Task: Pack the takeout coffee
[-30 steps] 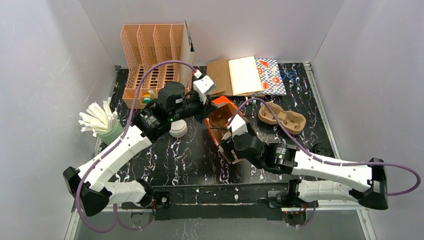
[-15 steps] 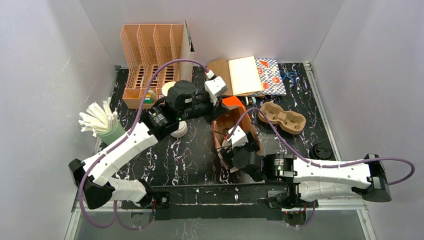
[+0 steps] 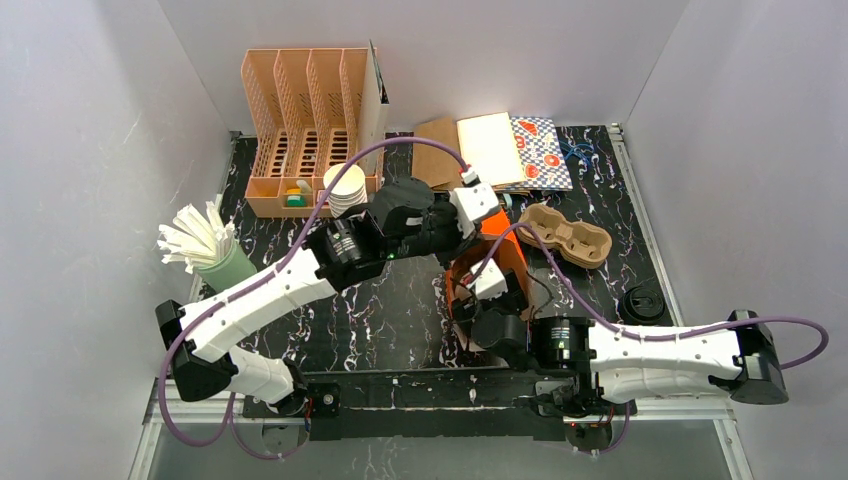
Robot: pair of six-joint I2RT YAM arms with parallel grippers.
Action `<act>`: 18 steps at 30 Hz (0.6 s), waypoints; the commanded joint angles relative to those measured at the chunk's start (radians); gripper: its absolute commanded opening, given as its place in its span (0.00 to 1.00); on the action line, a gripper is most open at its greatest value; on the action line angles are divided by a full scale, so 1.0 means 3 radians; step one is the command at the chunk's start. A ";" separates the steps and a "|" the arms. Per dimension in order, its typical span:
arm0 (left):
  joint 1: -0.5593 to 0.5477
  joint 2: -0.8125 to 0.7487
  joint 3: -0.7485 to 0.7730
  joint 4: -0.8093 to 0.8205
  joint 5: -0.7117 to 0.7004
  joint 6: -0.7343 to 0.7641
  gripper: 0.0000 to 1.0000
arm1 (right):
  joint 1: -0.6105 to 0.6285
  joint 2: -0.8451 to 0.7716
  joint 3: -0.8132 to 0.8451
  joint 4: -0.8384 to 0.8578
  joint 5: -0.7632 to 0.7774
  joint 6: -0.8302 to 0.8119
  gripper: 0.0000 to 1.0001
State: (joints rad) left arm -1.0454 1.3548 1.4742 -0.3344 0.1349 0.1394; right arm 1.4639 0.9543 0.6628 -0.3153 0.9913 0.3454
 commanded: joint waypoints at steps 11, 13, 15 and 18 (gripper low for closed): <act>-0.0162 -0.0094 0.0103 -0.0264 -0.0332 0.0173 0.00 | -0.0068 -0.0383 -0.0165 0.0245 0.0400 0.0003 0.29; -0.0162 -0.0097 0.0106 -0.0280 -0.0345 0.0169 0.00 | -0.0070 -0.0326 -0.0115 0.0185 0.0453 0.0007 0.29; -0.0165 -0.0114 0.0099 -0.0278 -0.0340 0.0173 0.00 | -0.0070 -0.0243 -0.0072 0.0128 0.0455 0.0036 0.29; -0.0165 -0.0172 0.0075 -0.0238 -0.0322 0.0170 0.00 | -0.0068 -0.0109 -0.0031 0.0034 0.0398 0.0144 0.29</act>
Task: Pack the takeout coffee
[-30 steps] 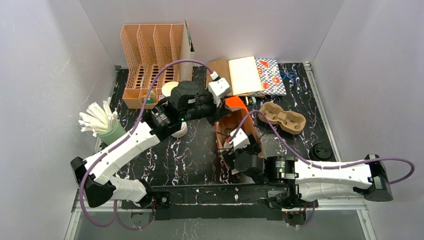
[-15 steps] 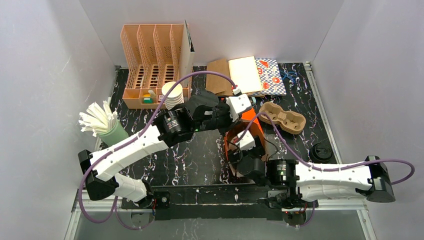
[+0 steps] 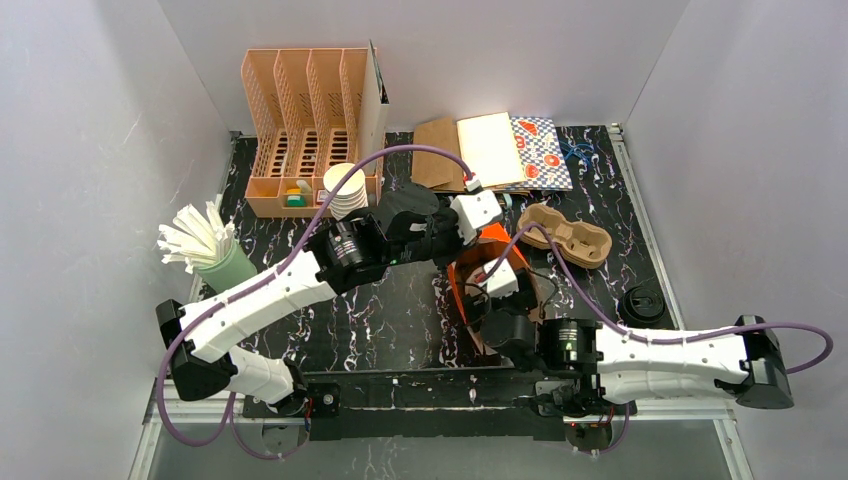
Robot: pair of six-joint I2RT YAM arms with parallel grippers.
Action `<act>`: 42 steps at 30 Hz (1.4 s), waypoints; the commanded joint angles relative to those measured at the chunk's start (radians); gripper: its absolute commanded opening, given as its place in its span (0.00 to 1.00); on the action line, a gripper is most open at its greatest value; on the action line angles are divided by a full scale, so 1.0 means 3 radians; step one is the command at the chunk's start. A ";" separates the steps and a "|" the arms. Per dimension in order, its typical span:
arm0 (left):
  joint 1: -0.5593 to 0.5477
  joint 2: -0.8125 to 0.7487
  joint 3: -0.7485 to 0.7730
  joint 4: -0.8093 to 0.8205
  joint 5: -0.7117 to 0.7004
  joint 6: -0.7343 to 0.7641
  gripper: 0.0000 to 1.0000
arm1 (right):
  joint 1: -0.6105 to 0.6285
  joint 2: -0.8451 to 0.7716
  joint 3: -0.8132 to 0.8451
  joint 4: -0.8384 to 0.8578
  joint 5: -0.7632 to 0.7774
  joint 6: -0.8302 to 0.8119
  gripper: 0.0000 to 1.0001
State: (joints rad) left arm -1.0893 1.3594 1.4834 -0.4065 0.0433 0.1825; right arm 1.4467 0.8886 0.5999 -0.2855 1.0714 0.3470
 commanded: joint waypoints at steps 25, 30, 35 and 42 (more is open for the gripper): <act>-0.0015 -0.0322 -0.0300 0.0398 0.0407 -0.0151 0.00 | -0.0296 0.0463 0.0050 0.0670 -0.0234 -0.0292 0.31; -0.0015 -0.0300 -0.0283 0.0390 0.0410 -0.0167 0.00 | -0.0313 0.0602 0.0066 0.0648 -0.0200 -0.0272 0.31; -0.0015 -0.0268 -0.0243 0.0358 0.0337 -0.0169 0.00 | -0.0323 0.0582 0.0052 0.0672 -0.0212 -0.0302 0.31; -0.0015 -0.0269 -0.0201 0.0338 0.0238 -0.0194 0.00 | -0.0315 0.0720 0.0125 0.0570 -0.0164 -0.0389 0.31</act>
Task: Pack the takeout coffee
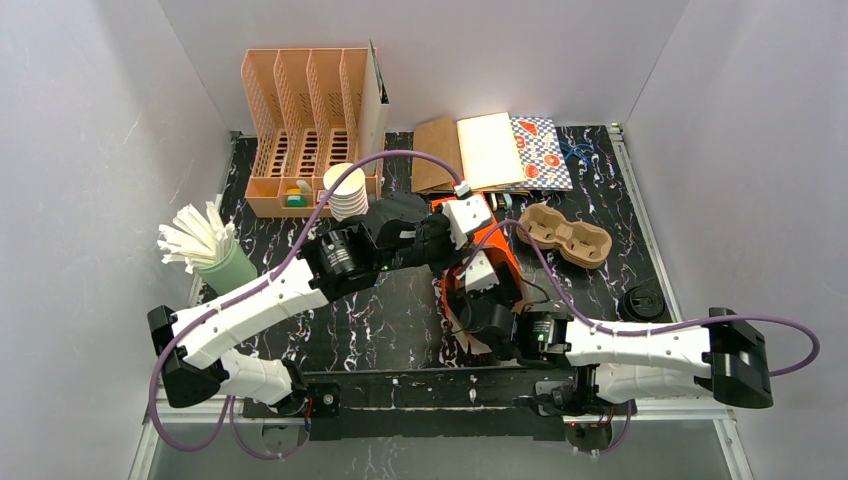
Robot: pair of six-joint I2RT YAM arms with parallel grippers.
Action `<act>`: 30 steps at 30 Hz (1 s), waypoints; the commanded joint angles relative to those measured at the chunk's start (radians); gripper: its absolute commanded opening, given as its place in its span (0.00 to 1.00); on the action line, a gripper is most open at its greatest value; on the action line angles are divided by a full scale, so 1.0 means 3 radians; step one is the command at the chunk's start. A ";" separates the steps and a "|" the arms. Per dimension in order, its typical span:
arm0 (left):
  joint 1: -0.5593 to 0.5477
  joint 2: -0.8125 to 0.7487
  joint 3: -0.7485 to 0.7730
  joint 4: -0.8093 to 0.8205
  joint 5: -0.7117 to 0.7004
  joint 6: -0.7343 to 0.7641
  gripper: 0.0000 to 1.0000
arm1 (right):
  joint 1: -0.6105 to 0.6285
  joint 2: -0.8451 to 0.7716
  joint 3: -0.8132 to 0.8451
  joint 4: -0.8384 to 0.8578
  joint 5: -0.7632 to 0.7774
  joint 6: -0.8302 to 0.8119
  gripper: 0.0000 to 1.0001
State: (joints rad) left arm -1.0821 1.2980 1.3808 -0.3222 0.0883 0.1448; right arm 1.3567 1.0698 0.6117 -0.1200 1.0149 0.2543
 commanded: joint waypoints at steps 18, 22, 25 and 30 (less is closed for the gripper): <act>0.0013 0.0001 0.0280 -0.0051 0.0031 -0.0204 0.00 | 0.0079 0.0208 0.0180 0.0331 0.0084 -0.0442 0.31; 0.0091 0.0010 0.0308 -0.0011 0.0128 -0.0351 0.00 | 0.0073 0.0184 0.0237 0.0296 0.0005 -0.0458 0.30; 0.0157 0.0059 0.0404 -0.0080 0.0188 -0.0449 0.00 | 0.0074 0.0202 0.0398 0.0070 -0.0045 -0.0357 0.31; 0.0265 0.0178 0.0612 -0.0253 0.0382 -0.0710 0.00 | 0.0067 0.0205 0.0721 -0.0531 -0.0189 -0.0006 0.29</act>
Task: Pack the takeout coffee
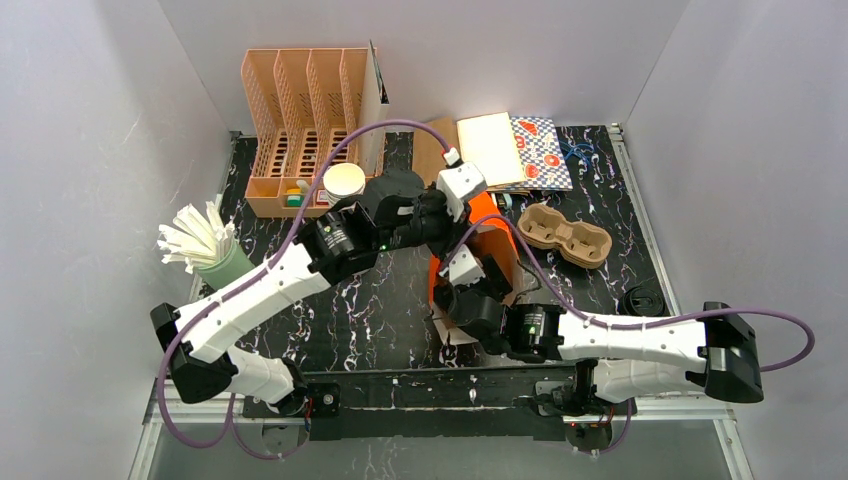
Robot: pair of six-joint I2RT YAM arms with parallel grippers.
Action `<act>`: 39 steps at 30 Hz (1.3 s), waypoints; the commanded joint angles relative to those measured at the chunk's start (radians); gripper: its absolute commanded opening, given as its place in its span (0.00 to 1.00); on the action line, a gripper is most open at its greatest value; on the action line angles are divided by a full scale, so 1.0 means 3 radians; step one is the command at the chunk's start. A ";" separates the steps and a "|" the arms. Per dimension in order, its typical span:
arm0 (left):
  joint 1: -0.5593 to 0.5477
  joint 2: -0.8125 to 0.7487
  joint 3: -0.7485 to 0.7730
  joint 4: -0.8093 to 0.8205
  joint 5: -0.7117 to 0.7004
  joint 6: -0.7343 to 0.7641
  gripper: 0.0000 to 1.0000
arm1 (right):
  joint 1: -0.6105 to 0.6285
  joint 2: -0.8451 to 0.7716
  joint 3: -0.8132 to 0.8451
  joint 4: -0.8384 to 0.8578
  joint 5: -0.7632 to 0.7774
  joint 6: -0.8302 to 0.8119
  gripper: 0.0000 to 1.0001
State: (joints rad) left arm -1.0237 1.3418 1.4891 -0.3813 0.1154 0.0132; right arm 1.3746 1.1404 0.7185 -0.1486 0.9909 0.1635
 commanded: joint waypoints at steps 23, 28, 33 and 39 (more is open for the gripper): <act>0.0178 0.0458 0.0885 -0.0933 0.0317 -0.1066 0.00 | -0.0057 0.0396 0.1385 -0.2405 -0.0978 0.1543 0.29; 0.0270 0.0592 0.0864 -0.0971 0.0390 -0.1318 0.00 | -0.0057 0.0565 0.1771 -0.2787 -0.1245 0.1581 0.29; 0.0450 0.0681 0.0799 -0.0972 0.0495 -0.1473 0.00 | -0.0086 0.0751 0.1955 -0.3153 -0.1464 0.1693 0.30; 0.0604 0.0863 0.0802 -0.1027 0.0648 -0.1539 0.00 | -0.0244 0.0752 0.1805 -0.3044 -0.1748 0.1597 0.31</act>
State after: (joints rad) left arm -0.8467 1.5661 1.7416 -0.6785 0.2256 -0.3988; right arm 1.3239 1.3544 1.2606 -1.0706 0.5438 0.6971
